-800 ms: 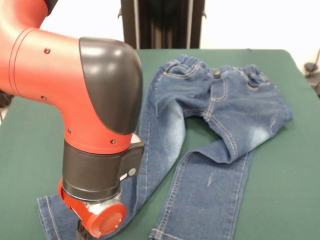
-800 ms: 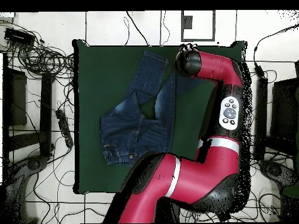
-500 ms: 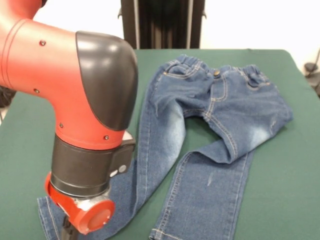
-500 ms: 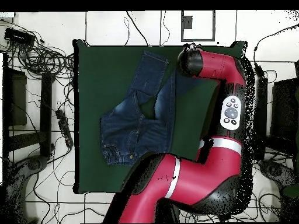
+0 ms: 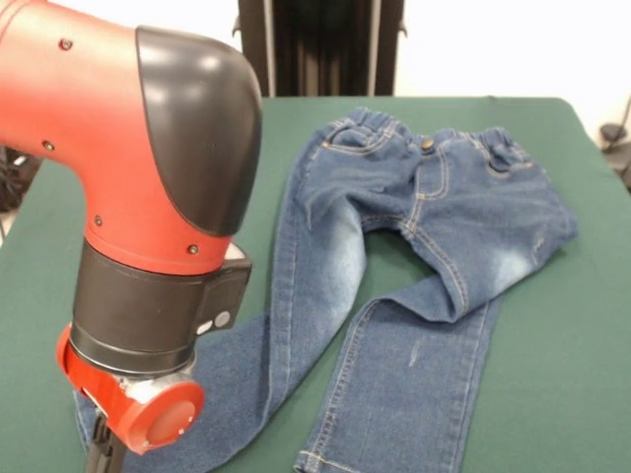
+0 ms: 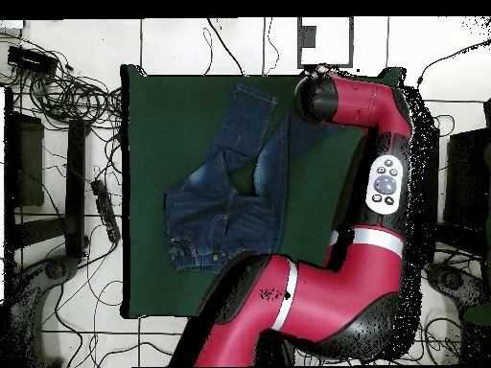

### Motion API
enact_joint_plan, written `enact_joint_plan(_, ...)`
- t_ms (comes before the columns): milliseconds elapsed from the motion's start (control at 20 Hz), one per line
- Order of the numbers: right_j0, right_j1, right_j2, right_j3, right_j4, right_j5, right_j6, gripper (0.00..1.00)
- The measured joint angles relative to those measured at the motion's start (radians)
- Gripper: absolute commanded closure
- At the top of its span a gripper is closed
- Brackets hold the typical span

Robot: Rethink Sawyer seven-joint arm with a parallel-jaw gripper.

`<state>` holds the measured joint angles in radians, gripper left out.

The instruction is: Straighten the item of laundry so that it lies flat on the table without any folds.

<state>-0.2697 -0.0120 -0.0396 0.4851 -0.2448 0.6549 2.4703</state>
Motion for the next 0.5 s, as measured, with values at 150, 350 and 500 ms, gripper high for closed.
enact_joint_plan(150,0.000,-0.007,0.000,0.000,-0.002,0.000,0.000,1.00)
enact_joint_plan(350,0.000,-0.011,-0.002,0.000,-0.004,0.000,0.000,1.00)
enact_joint_plan(500,0.000,-0.010,-0.002,0.000,-0.006,0.000,0.000,1.00)
